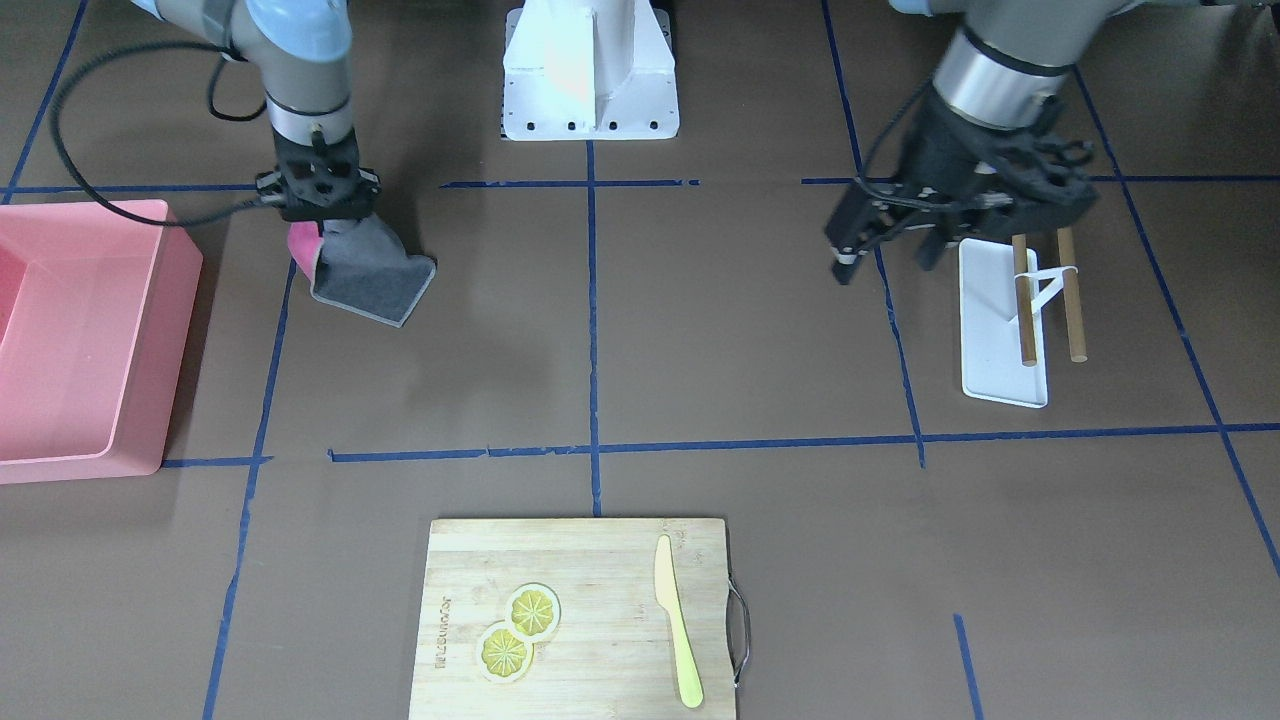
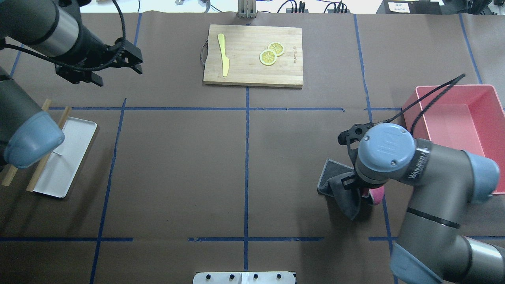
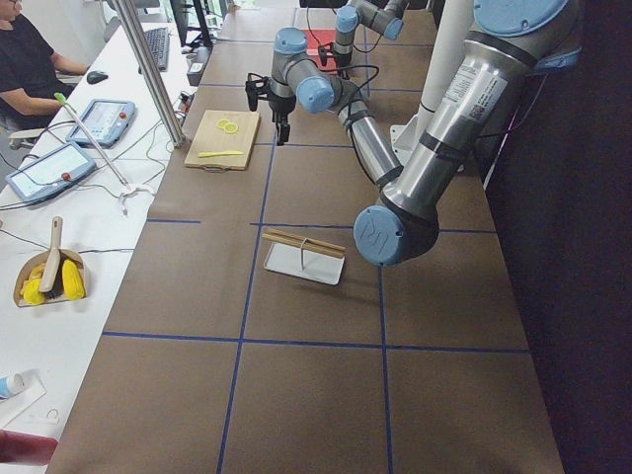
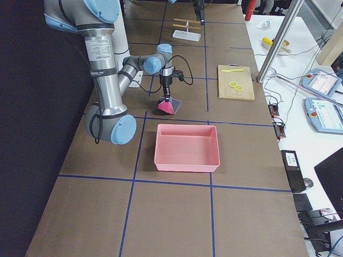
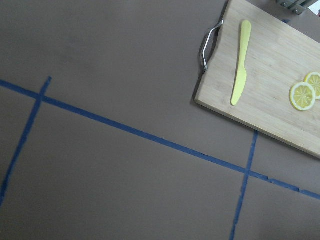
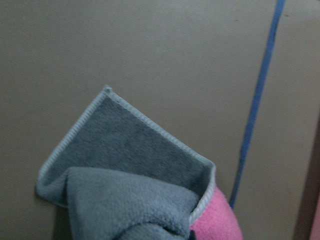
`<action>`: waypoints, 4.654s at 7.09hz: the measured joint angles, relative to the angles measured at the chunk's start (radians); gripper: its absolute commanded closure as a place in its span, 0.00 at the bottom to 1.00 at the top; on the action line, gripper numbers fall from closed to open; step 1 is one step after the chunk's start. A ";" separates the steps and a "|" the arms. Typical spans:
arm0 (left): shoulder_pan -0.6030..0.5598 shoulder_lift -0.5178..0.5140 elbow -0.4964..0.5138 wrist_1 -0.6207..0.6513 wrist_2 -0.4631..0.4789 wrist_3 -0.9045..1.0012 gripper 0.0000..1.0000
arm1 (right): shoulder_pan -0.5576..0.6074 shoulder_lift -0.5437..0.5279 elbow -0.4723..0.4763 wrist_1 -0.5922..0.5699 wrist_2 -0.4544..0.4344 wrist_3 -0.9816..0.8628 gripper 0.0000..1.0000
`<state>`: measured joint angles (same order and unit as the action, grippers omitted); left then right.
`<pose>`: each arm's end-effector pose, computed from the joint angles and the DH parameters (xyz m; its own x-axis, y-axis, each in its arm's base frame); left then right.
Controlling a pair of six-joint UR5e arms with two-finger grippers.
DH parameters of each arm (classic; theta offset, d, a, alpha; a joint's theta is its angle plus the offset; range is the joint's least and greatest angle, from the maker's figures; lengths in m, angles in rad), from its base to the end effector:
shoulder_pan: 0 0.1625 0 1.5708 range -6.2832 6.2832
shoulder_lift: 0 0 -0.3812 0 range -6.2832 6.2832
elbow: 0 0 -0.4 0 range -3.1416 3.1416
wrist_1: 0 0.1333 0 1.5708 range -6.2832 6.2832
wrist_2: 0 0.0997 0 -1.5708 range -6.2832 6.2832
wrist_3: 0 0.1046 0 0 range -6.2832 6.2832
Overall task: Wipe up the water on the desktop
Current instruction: 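Drag the cloth across the table surface with the right gripper, then carry the cloth with the right gripper over the pink bin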
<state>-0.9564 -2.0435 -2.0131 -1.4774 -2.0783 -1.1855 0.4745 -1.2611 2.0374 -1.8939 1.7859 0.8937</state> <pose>0.2510 -0.4988 0.1741 0.5551 -0.2171 -0.8030 0.3241 0.9455 -0.0315 -0.4260 -0.3436 0.2935 0.8509 -0.2511 0.4615 0.2180 0.9680 0.1248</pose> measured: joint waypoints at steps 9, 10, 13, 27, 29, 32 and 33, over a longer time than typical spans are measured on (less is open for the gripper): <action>-0.143 0.138 -0.035 0.014 -0.003 0.325 0.00 | 0.080 0.126 -0.193 0.239 0.246 0.194 1.00; -0.147 0.145 -0.035 0.014 -0.003 0.336 0.00 | 0.108 0.043 -0.138 0.206 0.254 0.116 1.00; -0.164 0.175 -0.036 0.013 -0.005 0.395 0.00 | 0.126 -0.075 -0.071 0.168 0.250 -0.003 1.00; -0.484 0.385 0.181 0.010 -0.191 1.194 0.00 | 0.608 -0.275 0.147 0.165 0.489 -0.228 1.00; -0.484 0.395 0.181 0.009 -0.193 1.193 0.00 | 0.830 -0.446 0.145 0.165 0.552 -0.570 0.98; -0.483 0.407 0.183 0.003 -0.194 1.185 0.00 | 0.882 -0.483 0.036 0.174 0.536 -0.716 0.92; -0.483 0.409 0.183 0.002 -0.195 1.184 0.00 | 0.841 -0.450 0.003 0.176 0.534 -0.683 0.87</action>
<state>-1.4390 -1.6343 -1.8299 -1.4752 -2.2731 -0.0015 1.3158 -1.7111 2.0401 -1.7177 2.3197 0.2109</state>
